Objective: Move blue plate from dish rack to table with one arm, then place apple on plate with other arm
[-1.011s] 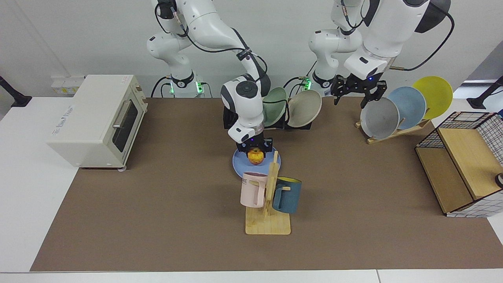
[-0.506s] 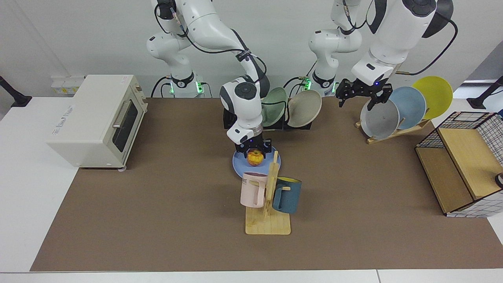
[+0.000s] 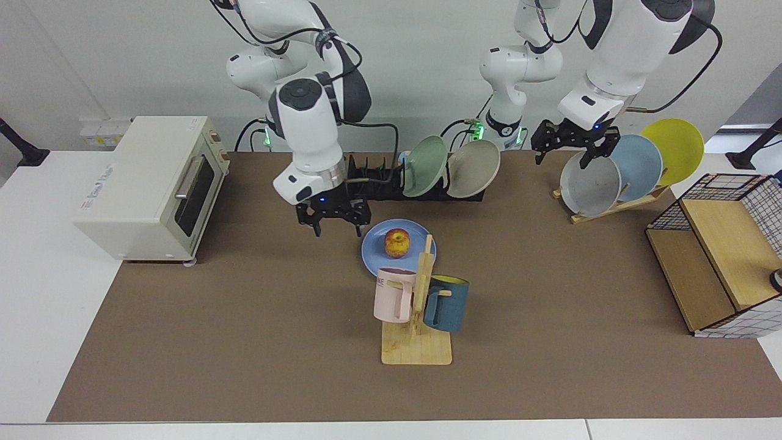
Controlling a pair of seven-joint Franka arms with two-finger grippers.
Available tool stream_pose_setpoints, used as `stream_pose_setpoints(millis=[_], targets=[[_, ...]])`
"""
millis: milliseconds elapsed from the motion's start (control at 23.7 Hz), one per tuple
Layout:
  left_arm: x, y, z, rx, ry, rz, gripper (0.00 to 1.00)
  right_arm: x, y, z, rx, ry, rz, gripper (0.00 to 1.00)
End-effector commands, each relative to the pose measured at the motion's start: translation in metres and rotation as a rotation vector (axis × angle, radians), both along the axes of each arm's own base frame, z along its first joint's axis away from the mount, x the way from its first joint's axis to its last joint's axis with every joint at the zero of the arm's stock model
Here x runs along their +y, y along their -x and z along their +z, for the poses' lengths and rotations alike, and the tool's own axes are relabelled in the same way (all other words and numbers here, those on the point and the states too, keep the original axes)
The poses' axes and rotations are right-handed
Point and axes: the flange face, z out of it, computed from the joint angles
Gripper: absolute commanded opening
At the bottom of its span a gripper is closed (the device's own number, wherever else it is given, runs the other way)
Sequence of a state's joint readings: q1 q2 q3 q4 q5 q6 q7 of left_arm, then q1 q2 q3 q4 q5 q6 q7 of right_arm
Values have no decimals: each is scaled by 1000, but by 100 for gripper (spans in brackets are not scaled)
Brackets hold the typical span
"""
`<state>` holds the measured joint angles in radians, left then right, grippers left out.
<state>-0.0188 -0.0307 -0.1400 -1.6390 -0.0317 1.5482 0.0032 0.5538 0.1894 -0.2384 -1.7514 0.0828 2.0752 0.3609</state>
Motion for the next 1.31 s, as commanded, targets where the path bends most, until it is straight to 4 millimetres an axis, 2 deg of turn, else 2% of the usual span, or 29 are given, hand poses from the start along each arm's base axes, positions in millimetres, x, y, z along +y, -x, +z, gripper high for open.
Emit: stream_pose_setpoints(millis=[0,211,464,716,843,1138,1264], targets=[[7,9,4,-2,-21,10,100,-60,10,35,28,33,105,100],[7,9,4,-2,-21,10,100,-116,25,61,87,57,228,100],[6,8,5,-12,-19,11,100,-145,48,84,135,141,310,100],[7,11,6,-4,-20,13,100,-182,52,95,136,144,314,100],[6,10,6,-6,-19,13,100,-190,50,99,121,137,295,100],[6,9,7,-16,-16,13,100,-191,46,101,97,137,249,100],[6,9,7,-14,-15,13,100,-209,46,102,89,125,209,100]])
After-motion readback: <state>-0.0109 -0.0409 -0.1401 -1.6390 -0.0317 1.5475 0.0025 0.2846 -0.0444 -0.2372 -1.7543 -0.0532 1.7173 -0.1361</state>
